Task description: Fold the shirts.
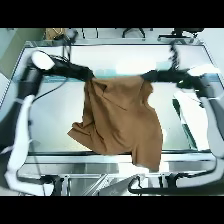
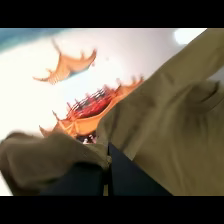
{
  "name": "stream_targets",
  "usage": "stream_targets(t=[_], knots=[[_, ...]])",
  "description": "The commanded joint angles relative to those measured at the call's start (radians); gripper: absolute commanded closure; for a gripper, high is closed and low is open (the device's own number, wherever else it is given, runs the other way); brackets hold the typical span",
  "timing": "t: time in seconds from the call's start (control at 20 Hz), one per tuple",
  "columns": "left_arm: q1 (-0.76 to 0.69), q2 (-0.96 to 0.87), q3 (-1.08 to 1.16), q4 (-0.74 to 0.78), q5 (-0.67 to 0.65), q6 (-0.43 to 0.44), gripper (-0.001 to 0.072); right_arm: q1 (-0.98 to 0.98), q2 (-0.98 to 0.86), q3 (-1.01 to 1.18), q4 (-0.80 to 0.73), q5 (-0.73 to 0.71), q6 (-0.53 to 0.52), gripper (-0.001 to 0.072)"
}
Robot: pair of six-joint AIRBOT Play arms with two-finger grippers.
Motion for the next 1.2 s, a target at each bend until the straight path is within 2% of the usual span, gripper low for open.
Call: stream_targets(t=[0.0, 0.05, 0.1, 0.15, 0.25, 0.3, 0.35, 0.45, 0.6, 0.8, 1.0, 1.15], knots=[[0.082, -0.251, 0.11, -0.132, -0.059, -0.029, 0.0375, -0.002, -0.195, -0.004, 0.008, -0.064, -0.033, 0.0504], [0.11, -0.279, 0.156, -0.186, -0.097, -0.032, 0.0039, -0.012, -0.191, 0.0, 0.008, -0.058, -0.033, 0.0406], [0.142, -0.294, 0.203, -0.229, -0.15, -0.049, 0.0003, -0.025, -0.171, 0.005, 0.006, -0.033, -0.032, 0.0405], [0.175, -0.296, 0.245, -0.253, -0.217, -0.058, 0.0003, -0.042, -0.14, 0.005, 0.0, 0.004, -0.031, 0.0405], [0.231, -0.277, 0.299, -0.238, -0.393, -0.07, 0.0004, -0.105, -0.057, 0.005, -0.059, 0.098, 0.05, 0.0406], [0.257, -0.247, 0.277, -0.229, -0.463, -0.069, 0.0005, -0.142, -0.015, 0.004, -0.116, 0.151, 0.105, 0.0411], [0.284, -0.204, 0.222, -0.207, -0.512, -0.065, 0.0067, -0.185, 0.028, -0.002, -0.176, 0.216, 0.154, 0.0412], [0.33, -0.106, 0.073, -0.146, -0.55, -0.047, 0.0075, -0.261, 0.119, -0.061, -0.279, 0.288, 0.193, 0.0422], [0.406, 0.082, -0.266, -0.1, -0.5, 0.022, 0.0111, -0.385, 0.272, -0.244, -0.41, 0.3, 0.252, 0.0419], [0.502, 0.257, -0.682, 0.068, -0.372, 0.055, 0.011, -0.505, 0.397, -0.505, -0.424, 0.275, 0.257, 0.0409], [0.578, 0.272, -0.863, 0.087, -0.194, 0.1, 0.011, -0.507, 0.392, -0.593, -0.417, 0.237, 0.256, 0.0409], [0.575, 0.215, -0.898, -0.042, -0.14, 0.197, 0.011, -0.492, 0.365, -0.594, -0.41, 0.236, 0.256, 0.0409]])
